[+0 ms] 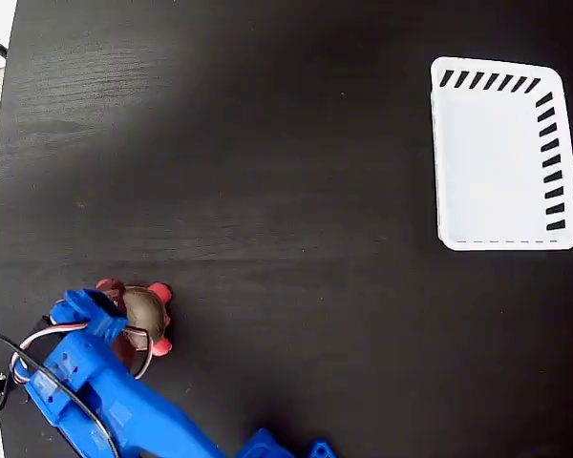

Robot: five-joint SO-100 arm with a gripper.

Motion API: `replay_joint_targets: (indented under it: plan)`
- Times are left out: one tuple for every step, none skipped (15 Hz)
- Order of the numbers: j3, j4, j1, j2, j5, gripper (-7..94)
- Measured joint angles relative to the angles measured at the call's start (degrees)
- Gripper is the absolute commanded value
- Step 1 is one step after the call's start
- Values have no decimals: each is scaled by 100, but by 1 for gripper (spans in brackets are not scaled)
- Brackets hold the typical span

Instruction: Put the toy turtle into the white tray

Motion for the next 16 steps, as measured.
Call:
replay_joint_targets:
  plan:
    - [0,0,0,0,44,0]
    - [0,0,9,0,62,0]
    - [0,0,35,0,62,0]
    - [0,0,35,0,62,0]
    - [0,-53,35,0,62,0]
    - [0,-62,35,0,62,0]
    - [0,-79,35,0,62,0]
    - [0,-70,44,0,44,0]
    - [0,-53,97,0,26,0]
    - [0,-9,123,0,9,0]
    - [0,35,123,0,9,0]
    - [-26,105,123,0,-9,0]
    - [-97,290,132,0,-70,0]
    - [-220,510,158,-9,-158,0]
    - [-334,729,220,-9,-255,0]
    - [-466,905,281,26,-352,0]
